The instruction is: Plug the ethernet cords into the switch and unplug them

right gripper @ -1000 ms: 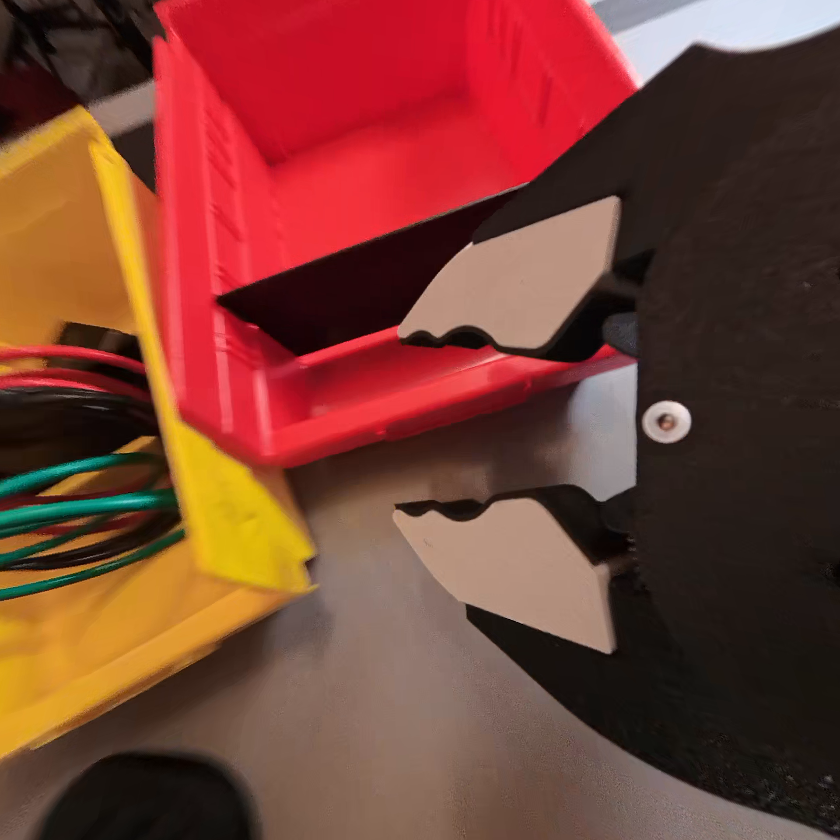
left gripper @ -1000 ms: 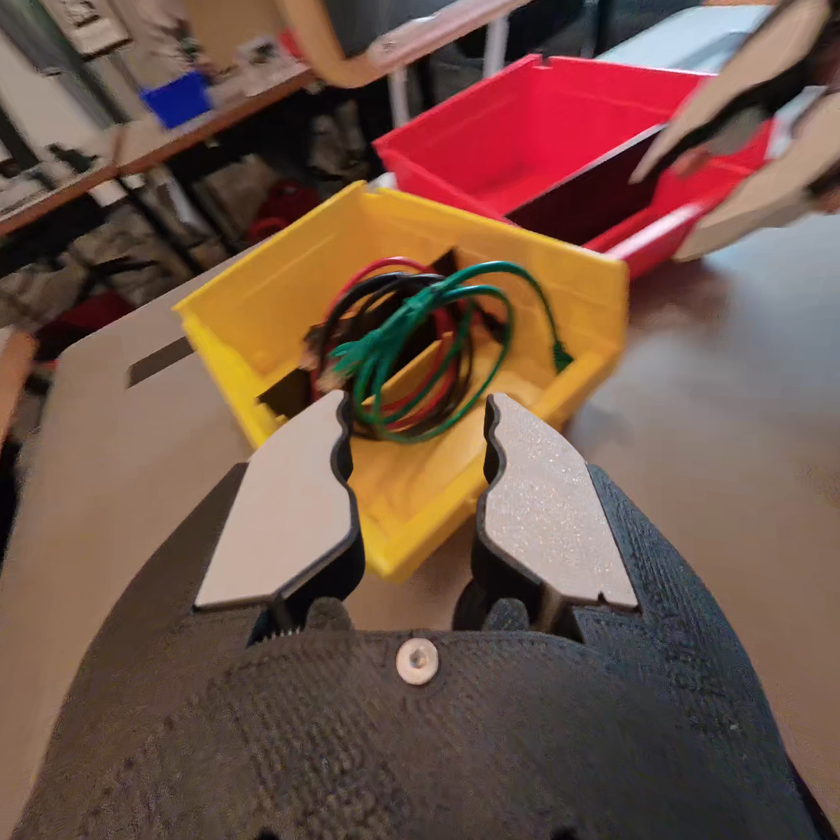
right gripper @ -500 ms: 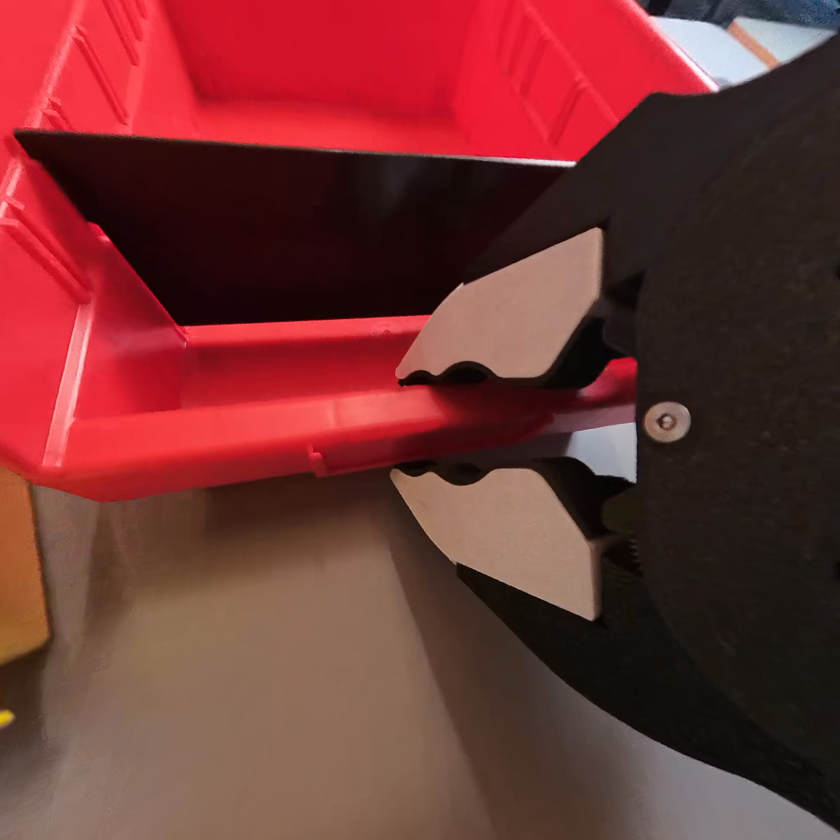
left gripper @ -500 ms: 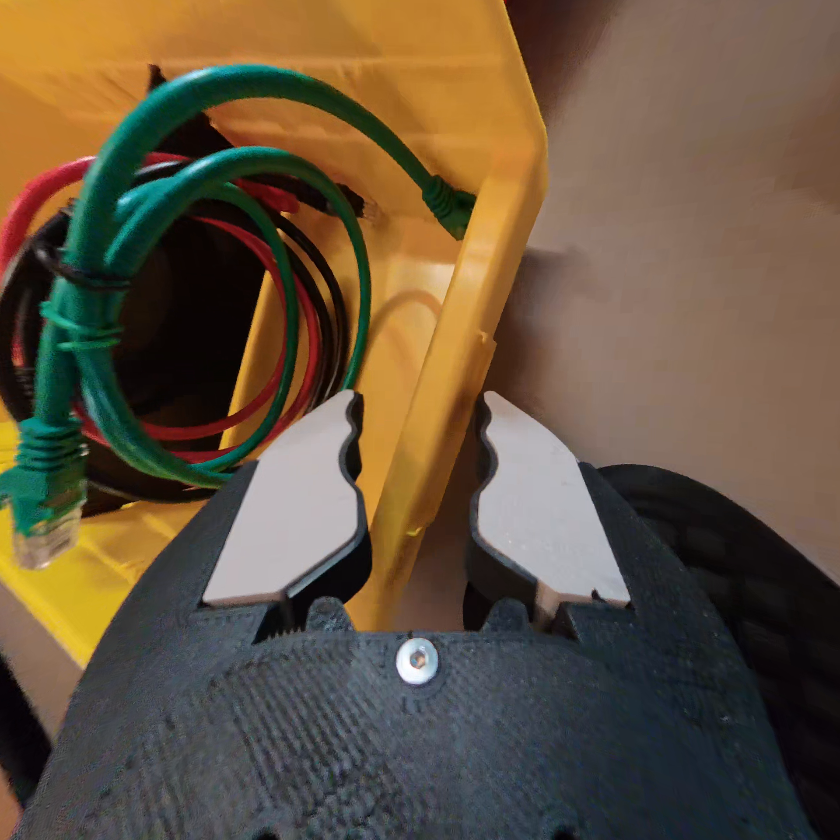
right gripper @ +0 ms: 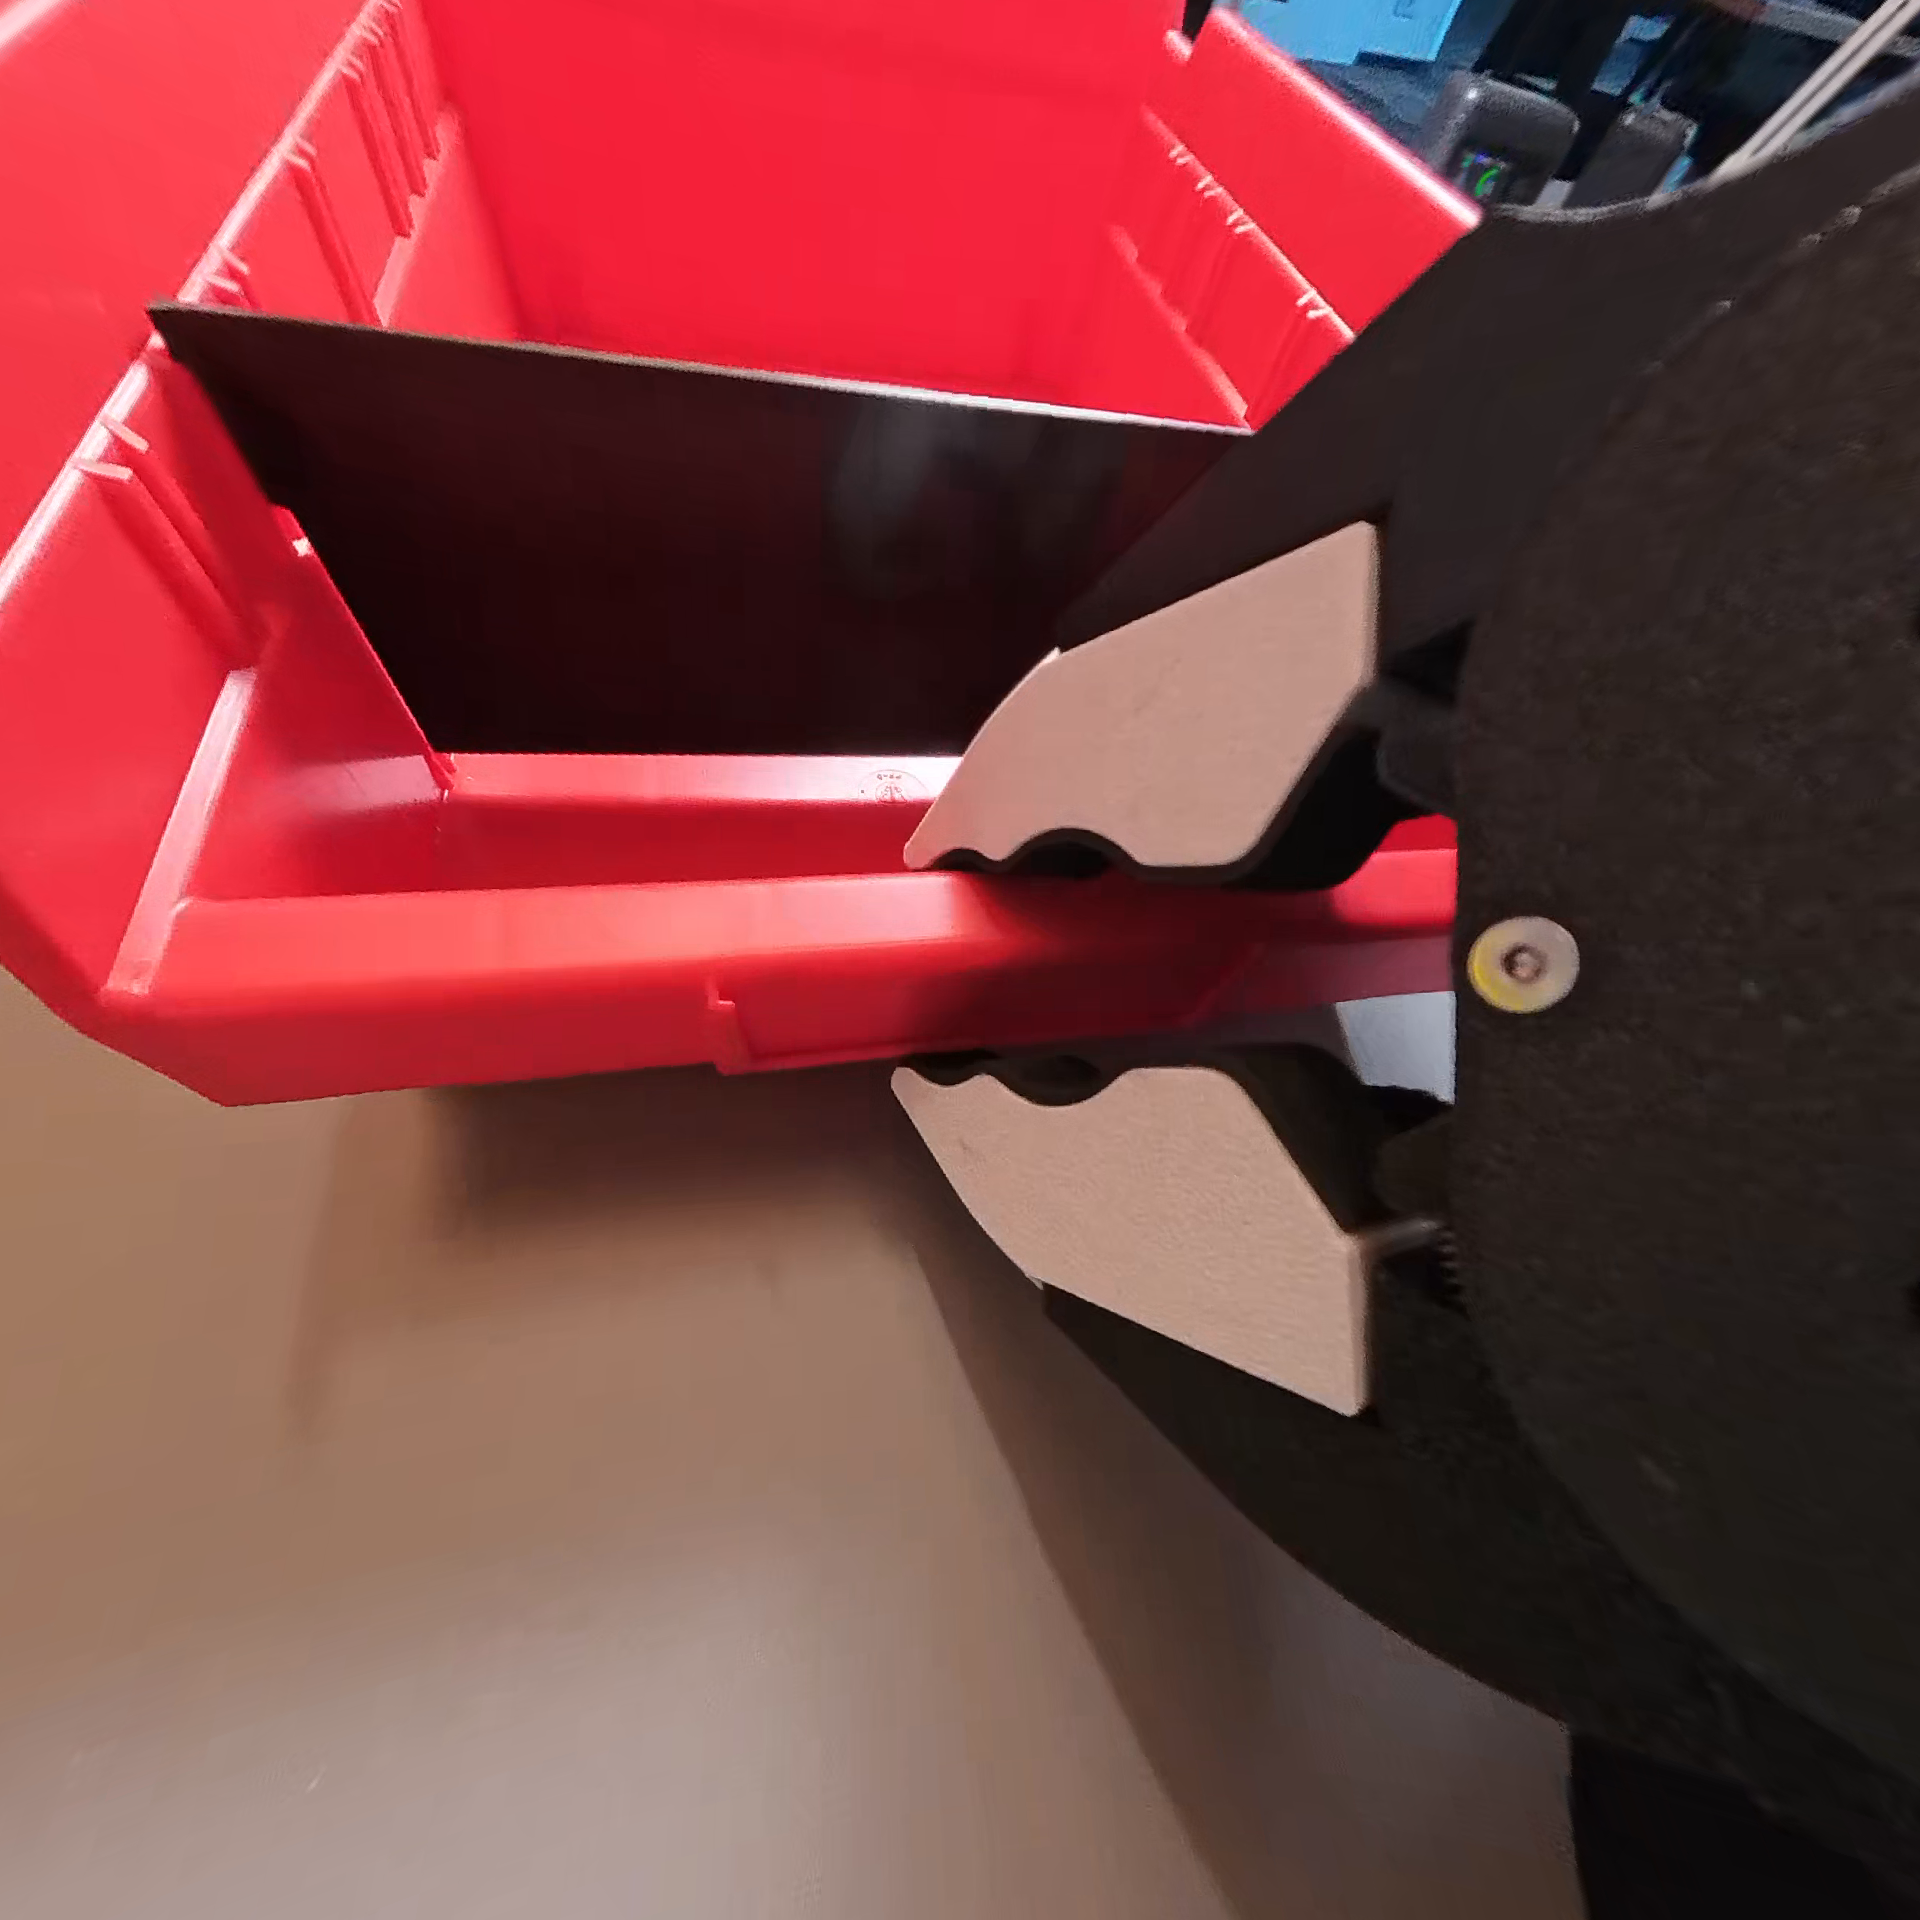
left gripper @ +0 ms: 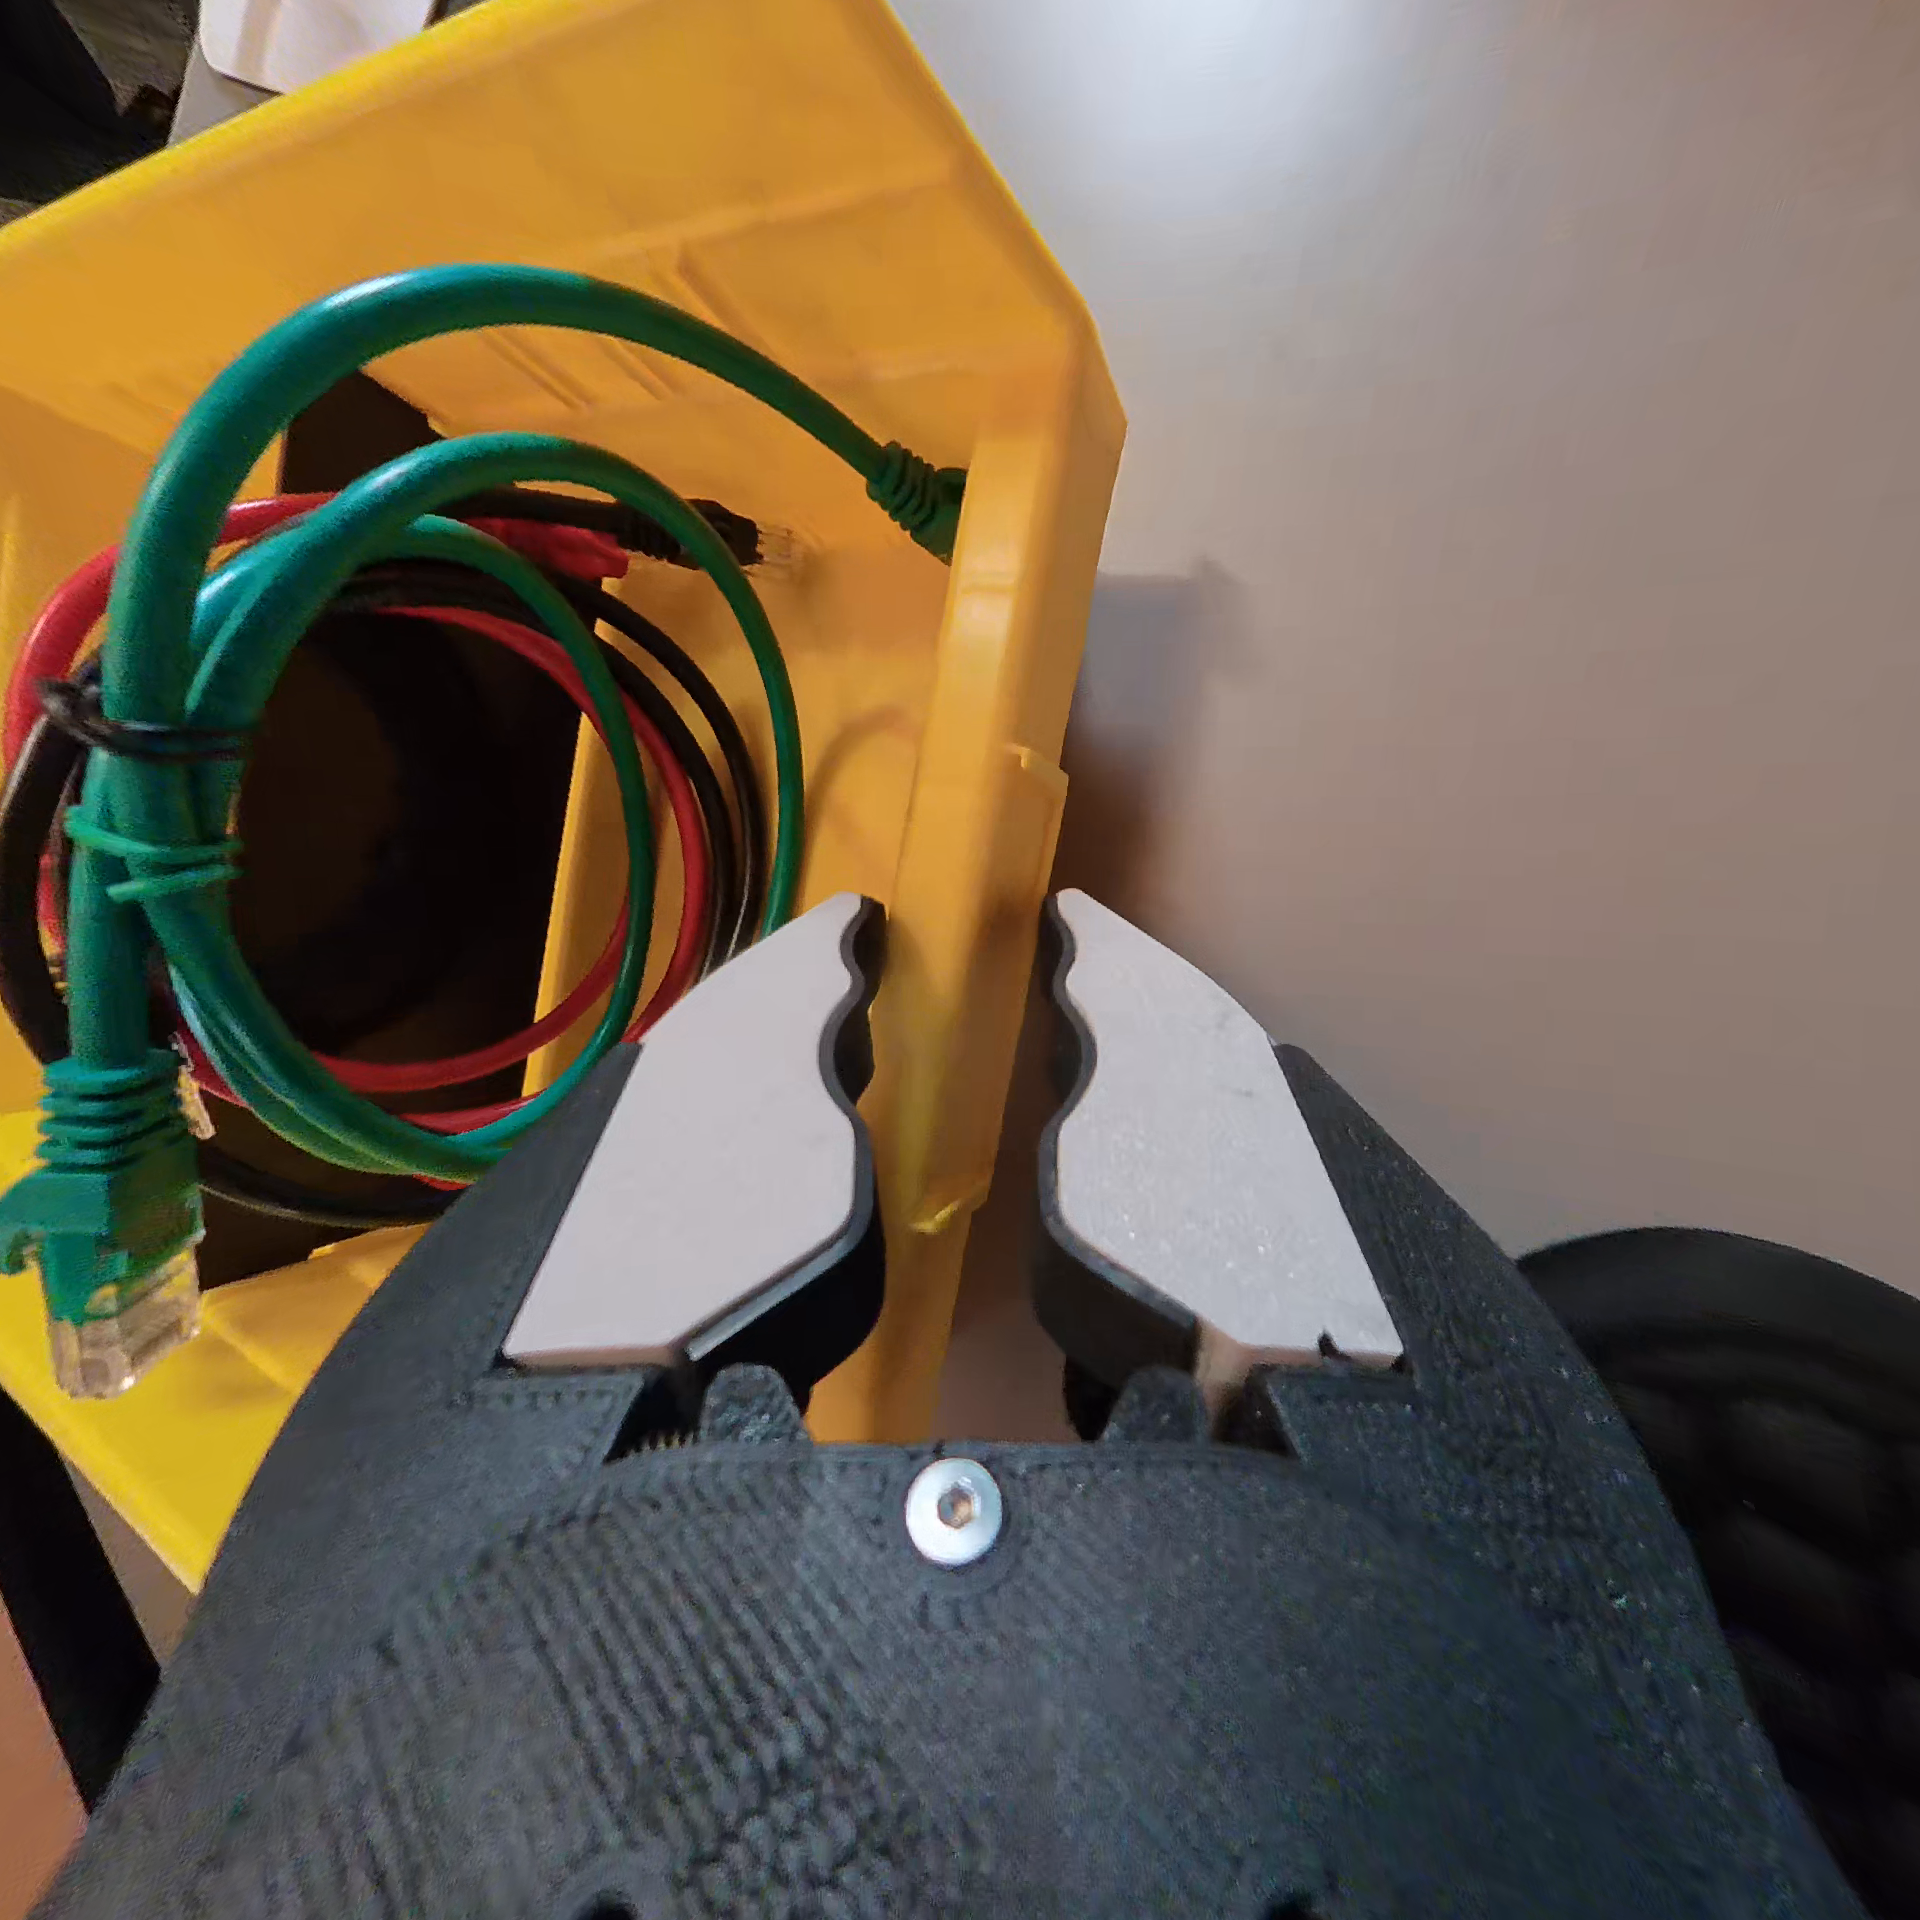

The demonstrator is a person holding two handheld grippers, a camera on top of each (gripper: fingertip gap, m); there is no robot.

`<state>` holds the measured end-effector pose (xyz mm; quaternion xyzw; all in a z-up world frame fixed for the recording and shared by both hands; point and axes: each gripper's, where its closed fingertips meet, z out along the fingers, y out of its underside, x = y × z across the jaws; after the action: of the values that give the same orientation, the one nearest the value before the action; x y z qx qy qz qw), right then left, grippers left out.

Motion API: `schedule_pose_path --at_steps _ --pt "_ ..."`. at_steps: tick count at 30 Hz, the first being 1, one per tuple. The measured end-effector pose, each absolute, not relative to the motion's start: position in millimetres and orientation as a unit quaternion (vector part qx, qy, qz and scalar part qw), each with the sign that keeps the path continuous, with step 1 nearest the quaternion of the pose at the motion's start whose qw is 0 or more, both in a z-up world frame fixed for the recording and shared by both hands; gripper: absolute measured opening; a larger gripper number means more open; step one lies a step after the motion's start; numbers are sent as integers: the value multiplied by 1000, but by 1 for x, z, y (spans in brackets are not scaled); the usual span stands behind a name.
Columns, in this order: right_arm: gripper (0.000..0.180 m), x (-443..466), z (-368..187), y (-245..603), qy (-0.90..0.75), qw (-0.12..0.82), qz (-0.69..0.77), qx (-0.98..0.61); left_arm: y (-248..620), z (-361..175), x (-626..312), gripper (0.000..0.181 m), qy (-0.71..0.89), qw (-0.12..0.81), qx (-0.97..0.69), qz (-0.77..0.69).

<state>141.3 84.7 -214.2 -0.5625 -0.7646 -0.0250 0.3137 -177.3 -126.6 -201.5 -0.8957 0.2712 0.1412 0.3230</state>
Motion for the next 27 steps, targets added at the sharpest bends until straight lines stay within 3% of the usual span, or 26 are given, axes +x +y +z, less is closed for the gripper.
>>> schedule_pose_path --at_steps 1,15,18,27 --pt "31 145 -215 92 -763 312 -28 -566 -123 -202 -181 30 270 322 -896 141" --pt "32 142 -216 175 -723 313 -50 -614 -75 -200 -249 31 245 332 -894 172" --pt "43 136 -204 173 -703 347 -32 -620 -70 -190 -260 42 215 353 -888 204" --pt "47 99 -101 127 -516 539 287 -601 -79 -63 -279 35 65 575 -809 104"
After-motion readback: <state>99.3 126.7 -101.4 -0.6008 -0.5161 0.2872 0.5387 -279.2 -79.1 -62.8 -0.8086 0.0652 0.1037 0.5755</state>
